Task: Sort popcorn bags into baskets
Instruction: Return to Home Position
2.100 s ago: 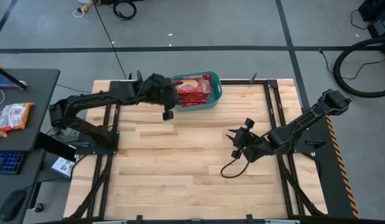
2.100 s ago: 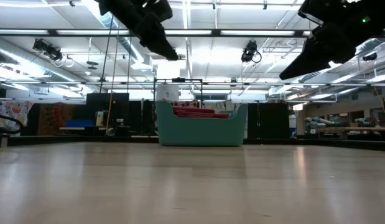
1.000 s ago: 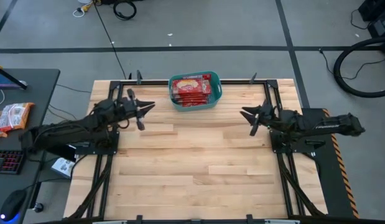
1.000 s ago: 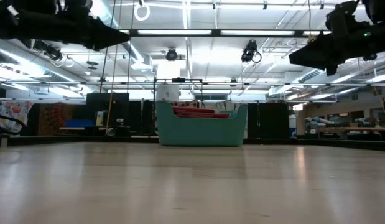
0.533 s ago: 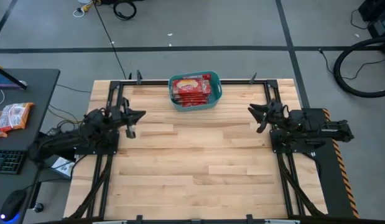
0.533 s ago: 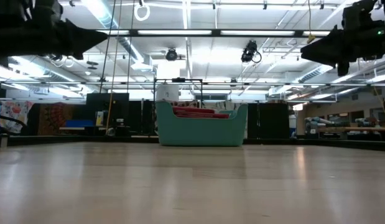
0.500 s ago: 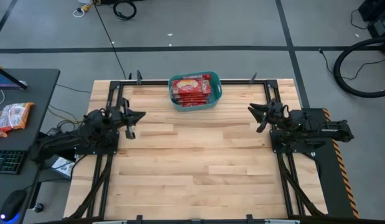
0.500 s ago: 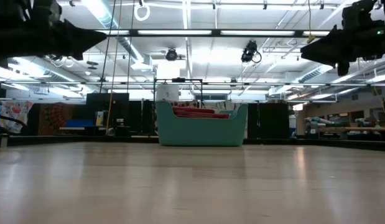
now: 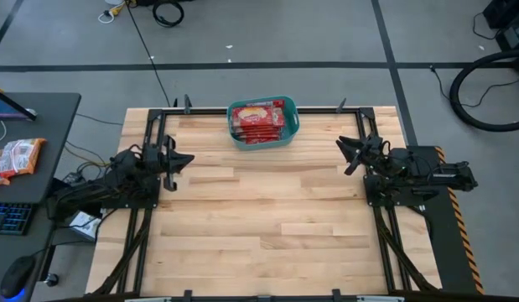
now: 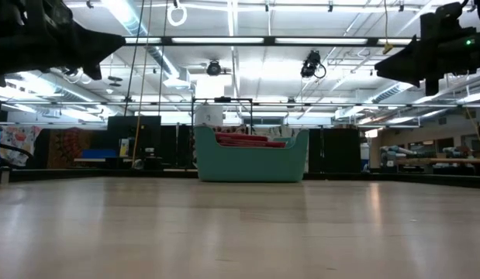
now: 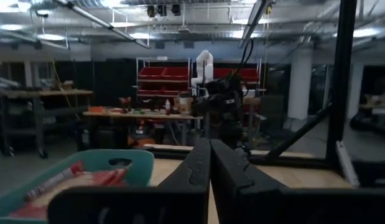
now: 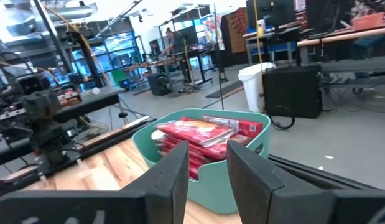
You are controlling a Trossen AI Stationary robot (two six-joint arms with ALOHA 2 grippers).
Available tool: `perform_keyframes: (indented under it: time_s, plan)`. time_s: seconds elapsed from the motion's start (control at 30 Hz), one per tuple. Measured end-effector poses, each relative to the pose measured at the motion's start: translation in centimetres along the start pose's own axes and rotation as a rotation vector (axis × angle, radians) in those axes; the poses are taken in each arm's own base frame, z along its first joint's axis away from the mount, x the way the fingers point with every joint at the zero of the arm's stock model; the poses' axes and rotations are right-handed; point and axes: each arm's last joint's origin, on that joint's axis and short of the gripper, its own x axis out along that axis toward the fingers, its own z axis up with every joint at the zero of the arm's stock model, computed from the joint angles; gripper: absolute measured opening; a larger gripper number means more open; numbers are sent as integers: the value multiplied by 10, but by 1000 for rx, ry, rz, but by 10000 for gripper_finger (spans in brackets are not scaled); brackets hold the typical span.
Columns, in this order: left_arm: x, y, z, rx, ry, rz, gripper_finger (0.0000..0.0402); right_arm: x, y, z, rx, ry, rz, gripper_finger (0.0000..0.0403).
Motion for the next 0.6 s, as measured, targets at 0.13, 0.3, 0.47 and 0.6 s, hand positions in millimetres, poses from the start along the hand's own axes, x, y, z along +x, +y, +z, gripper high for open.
perform_keyframes:
  time_s: [0.13, 0.3, 0.47, 0.6]
  plan:
    - [0, 0, 0, -122, -1, 0, 9, 0, 0, 0, 1, -2, 1, 114]
    - [0, 0, 0, -150, -1, 0, 9, 0, 0, 0, 1, -2, 1, 114]
    - [0, 0, 0, -150, 0, 0, 9, 0, 0, 0, 1, -2, 1, 114]
    - [0, 0, 0, -149, 0, 0, 9, 0, 0, 0, 1, -2, 1, 114]
